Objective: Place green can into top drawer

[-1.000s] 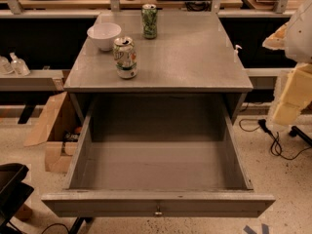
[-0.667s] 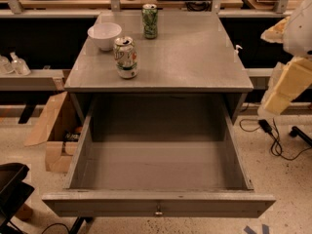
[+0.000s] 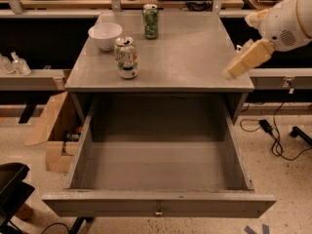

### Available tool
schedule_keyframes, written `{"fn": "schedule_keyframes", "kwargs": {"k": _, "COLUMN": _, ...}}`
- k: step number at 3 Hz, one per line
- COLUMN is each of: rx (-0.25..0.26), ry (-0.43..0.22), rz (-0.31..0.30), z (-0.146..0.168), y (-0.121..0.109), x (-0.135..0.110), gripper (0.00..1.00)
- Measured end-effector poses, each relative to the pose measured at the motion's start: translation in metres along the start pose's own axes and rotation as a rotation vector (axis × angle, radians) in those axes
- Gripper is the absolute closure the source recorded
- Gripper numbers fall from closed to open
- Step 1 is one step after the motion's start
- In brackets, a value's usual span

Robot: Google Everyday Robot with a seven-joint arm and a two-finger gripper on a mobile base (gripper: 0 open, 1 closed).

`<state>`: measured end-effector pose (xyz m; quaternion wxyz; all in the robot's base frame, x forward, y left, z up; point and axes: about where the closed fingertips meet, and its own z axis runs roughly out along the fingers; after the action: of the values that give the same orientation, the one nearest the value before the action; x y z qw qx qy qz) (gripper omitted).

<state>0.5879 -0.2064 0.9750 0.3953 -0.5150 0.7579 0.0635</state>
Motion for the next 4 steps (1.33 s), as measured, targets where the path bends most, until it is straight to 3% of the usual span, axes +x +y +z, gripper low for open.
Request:
{"fn": "schedule_keyframes", "kwargs": {"k": 1, "rx": 0.061, "ry": -0.205, "rz": 0.050, "z": 0.036, "y": -0.044, "x": -0.026, "gripper": 0.00}}
{"fn": "schedule_keyframes", "kwargs": {"k": 2, "rx": 0.126, "ry": -0.330, "rz": 0.136, "z": 0.053, "y": -0.066, "x": -0.035, "gripper": 0.00}}
{"fn": "schedule_keyframes", "kwargs": {"k": 3, "rx": 0.126, "ry": -0.330, "rz": 0.136, "z": 0.053, "y": -0.066, "x": -0.035, "gripper": 0.00}}
{"fn": "schedule_keyframes", "kwargs": {"k": 4, "rx": 0.125, "ry": -0.381, "rz": 0.151, "z": 0.073, "y": -0.078, "x": -0.044, "gripper": 0.00}}
